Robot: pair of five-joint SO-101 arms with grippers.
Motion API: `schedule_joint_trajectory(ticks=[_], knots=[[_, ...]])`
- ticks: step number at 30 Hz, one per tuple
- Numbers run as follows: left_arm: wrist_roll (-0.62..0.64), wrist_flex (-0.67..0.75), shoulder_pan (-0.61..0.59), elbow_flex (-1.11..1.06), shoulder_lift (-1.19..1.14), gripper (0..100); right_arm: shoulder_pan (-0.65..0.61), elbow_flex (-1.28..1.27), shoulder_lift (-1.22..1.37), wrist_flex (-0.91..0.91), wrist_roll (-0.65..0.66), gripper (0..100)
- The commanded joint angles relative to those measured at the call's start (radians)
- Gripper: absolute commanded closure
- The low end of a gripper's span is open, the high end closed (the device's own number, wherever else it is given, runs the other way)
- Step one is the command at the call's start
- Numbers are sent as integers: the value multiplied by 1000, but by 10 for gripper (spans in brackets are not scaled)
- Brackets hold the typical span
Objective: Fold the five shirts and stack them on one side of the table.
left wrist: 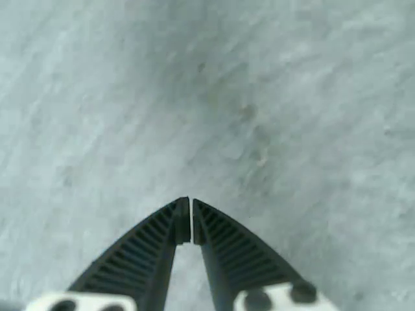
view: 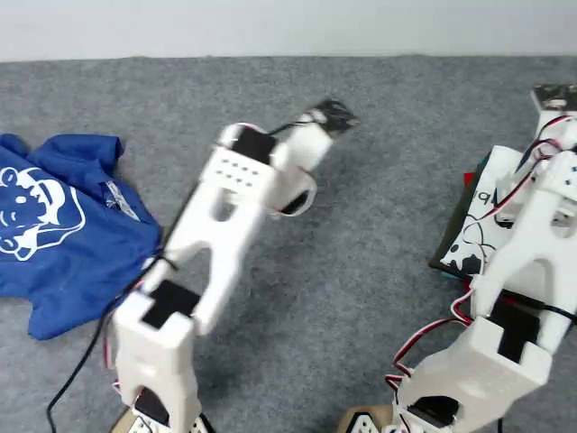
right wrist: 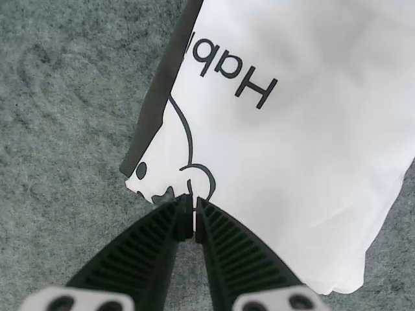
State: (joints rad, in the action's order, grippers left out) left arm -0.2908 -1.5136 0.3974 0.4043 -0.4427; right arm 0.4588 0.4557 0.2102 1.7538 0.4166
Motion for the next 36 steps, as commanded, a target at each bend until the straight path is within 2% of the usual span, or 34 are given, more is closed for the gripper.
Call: schedule_joint_trajectory(ticks=[1, 3, 6, 9, 18, 24, 30, 36], knots=[[14, -135, 8, 275, -94, 986, -8, 49, -64, 38, 9, 990], [15, -245, -26, 404, -160, 986, -8, 49, -64, 38, 9, 990], [60, -245, -118, 441, -167, 985, -8, 49, -58, 38, 9, 990], [37, -245, -180, 395, -114, 985, -12, 48, -56, 36, 9, 990], [20, -242, -371, -22, 224, 924, -13, 48, -56, 35, 9, 990], [-68, -238, -555, -229, 433, 914, -13, 48, -56, 36, 8, 990], [-104, -153, -743, -303, 382, 837, -13, 48, -56, 36, 8, 990], [-101, -71, -758, -303, 180, 820, -13, 48, -56, 36, 8, 990]])
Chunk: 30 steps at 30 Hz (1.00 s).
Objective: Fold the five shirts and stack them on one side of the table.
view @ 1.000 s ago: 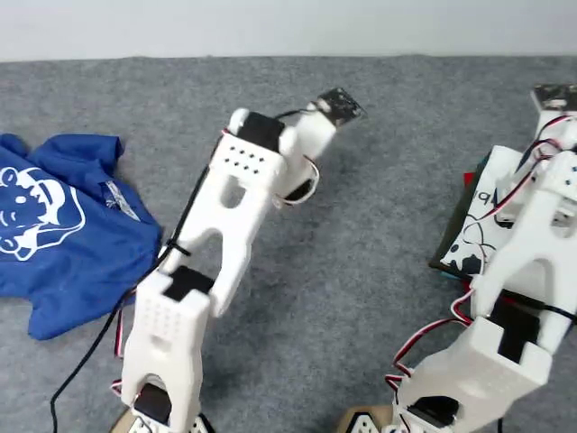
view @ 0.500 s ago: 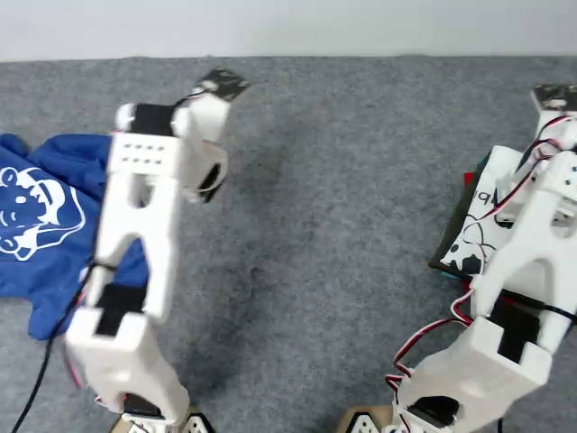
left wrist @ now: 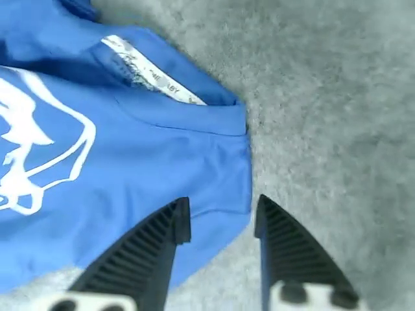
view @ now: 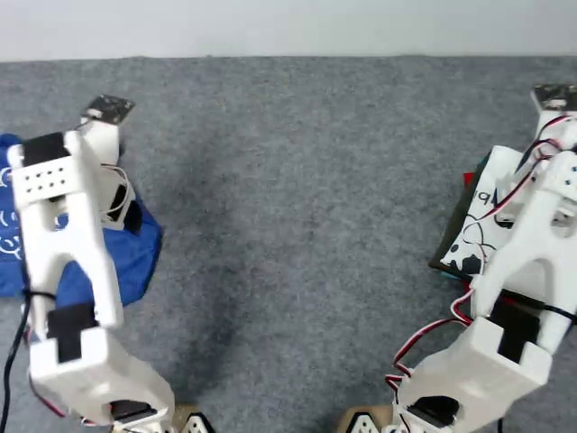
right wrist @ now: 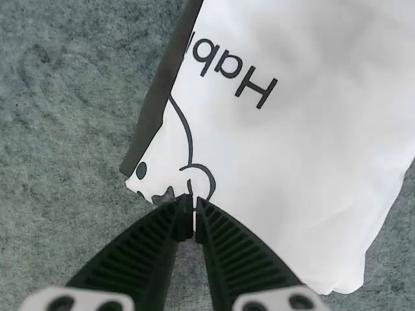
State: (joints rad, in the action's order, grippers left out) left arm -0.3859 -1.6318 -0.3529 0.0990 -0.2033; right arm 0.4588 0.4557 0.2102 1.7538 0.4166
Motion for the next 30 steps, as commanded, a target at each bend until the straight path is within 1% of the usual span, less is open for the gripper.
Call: schedule_joint_trajectory(ticks=[1, 7, 17, 19, 22, 26, 30], knots=[[-6, 60, -8, 4, -91, 820, -13, 48, -56, 36, 8, 990], [-6, 138, -5, 7, -216, 819, -10, 48, -62, 36, 8, 990], [-5, 221, 37, 10, -410, 824, -13, 48, -65, 38, 8, 990], [-3, 212, 48, 36, -431, 854, -12, 48, -65, 38, 8, 990], [-11, 190, 66, 71, -451, 979, -8, 48, -65, 38, 8, 990], [-11, 130, 101, 128, -440, 987, -8, 48, -65, 38, 8, 990], [-5, 57, 153, 213, -370, 987, -8, 48, -65, 38, 8, 990]])
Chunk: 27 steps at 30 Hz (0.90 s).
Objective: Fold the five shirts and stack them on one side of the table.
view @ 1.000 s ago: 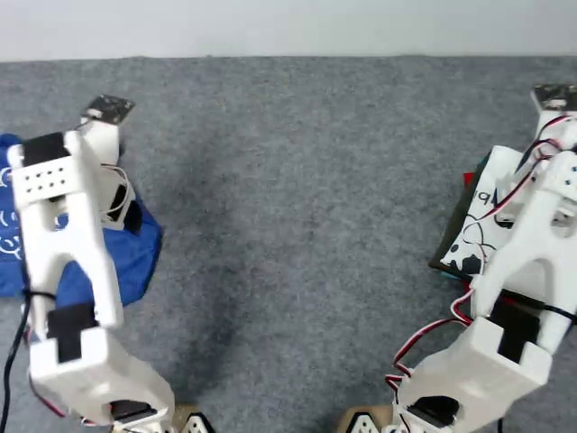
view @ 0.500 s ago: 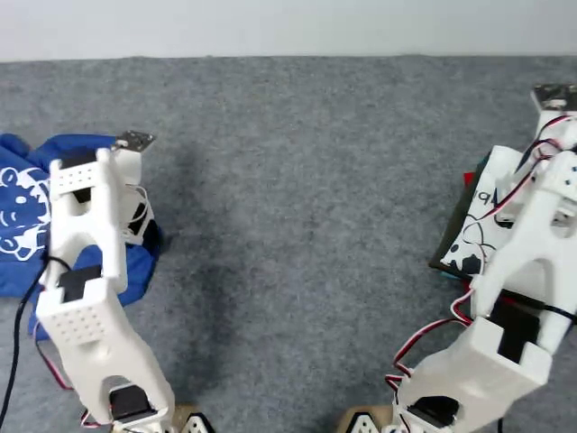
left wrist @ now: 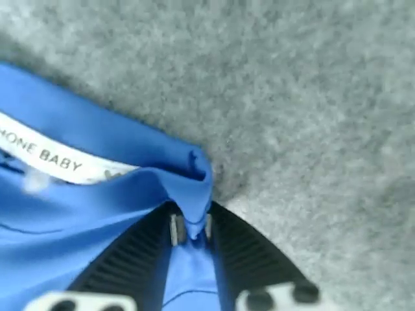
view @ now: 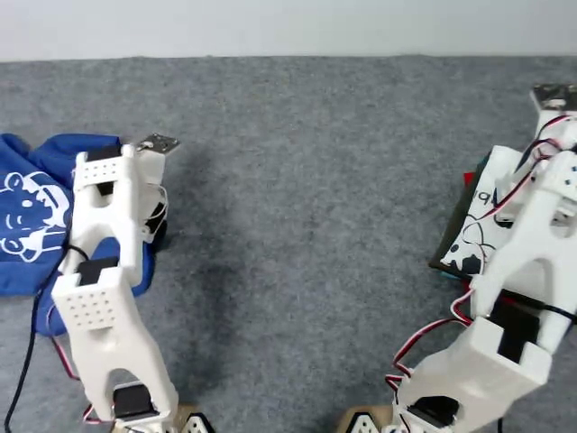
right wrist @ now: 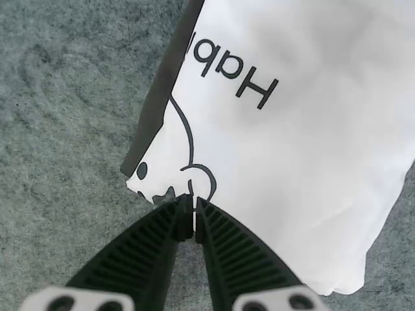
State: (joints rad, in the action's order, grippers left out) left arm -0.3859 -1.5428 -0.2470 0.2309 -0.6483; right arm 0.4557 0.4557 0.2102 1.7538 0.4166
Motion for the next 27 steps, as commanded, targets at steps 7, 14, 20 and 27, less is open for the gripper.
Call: schedule_joint_trajectory(ticks=[7, 14, 20, 27], knots=[[118, -100, 239, 254, 187, 987, -5, 48, -65, 38, 8, 990], [218, -63, 525, 432, 181, 987, -5, 48, -65, 38, 8, 990], [236, -11, 687, 588, 81, 987, -5, 48, -65, 38, 9, 990], [262, -18, 749, 877, -29, 987, -7, 48, -65, 38, 9, 990]])
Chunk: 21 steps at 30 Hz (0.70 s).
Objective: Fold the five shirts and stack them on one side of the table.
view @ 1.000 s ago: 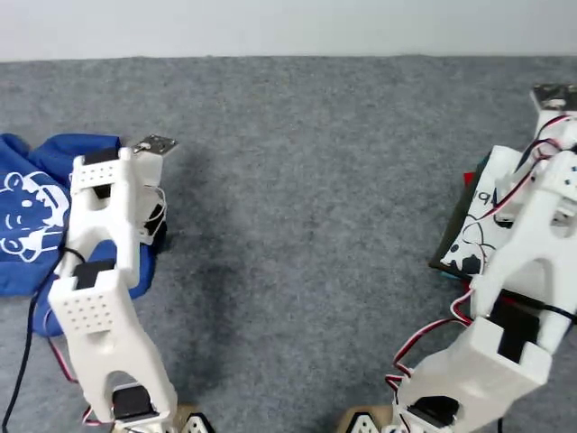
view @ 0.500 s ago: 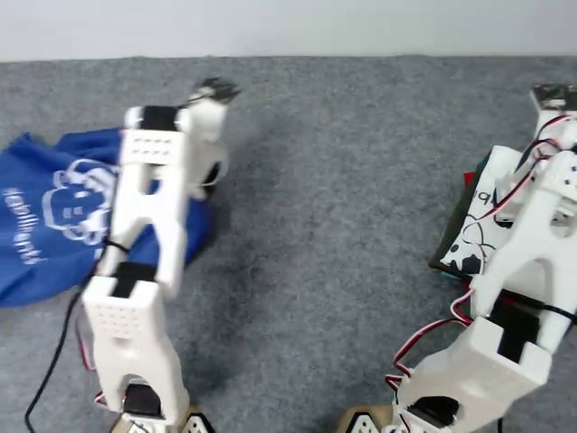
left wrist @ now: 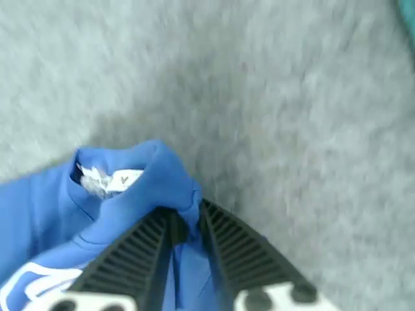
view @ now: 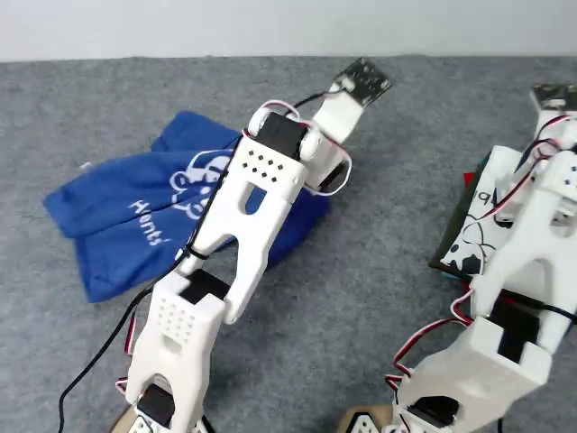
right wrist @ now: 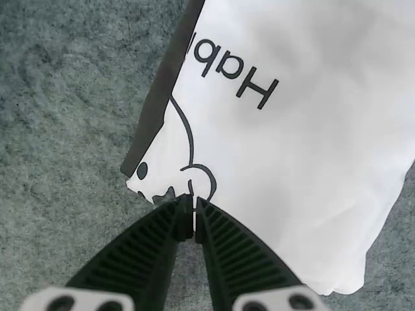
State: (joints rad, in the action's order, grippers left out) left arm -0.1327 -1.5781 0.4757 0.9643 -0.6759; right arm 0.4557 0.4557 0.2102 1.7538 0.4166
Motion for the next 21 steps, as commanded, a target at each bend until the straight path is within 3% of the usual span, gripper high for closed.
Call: schedule_joint_trajectory(ticks=[1, 12, 19, 21], knots=[[9, 17, 32, 173, -9, 987, -7, 48, -65, 38, 9, 990], [11, 17, 52, 338, -52, 987, -10, 48, -62, 38, 9, 990], [11, 15, 49, 254, -144, 978, -38, 48, -58, 38, 9, 990], [11, -15, 49, 257, -172, 930, -62, 48, -58, 38, 9, 990]])
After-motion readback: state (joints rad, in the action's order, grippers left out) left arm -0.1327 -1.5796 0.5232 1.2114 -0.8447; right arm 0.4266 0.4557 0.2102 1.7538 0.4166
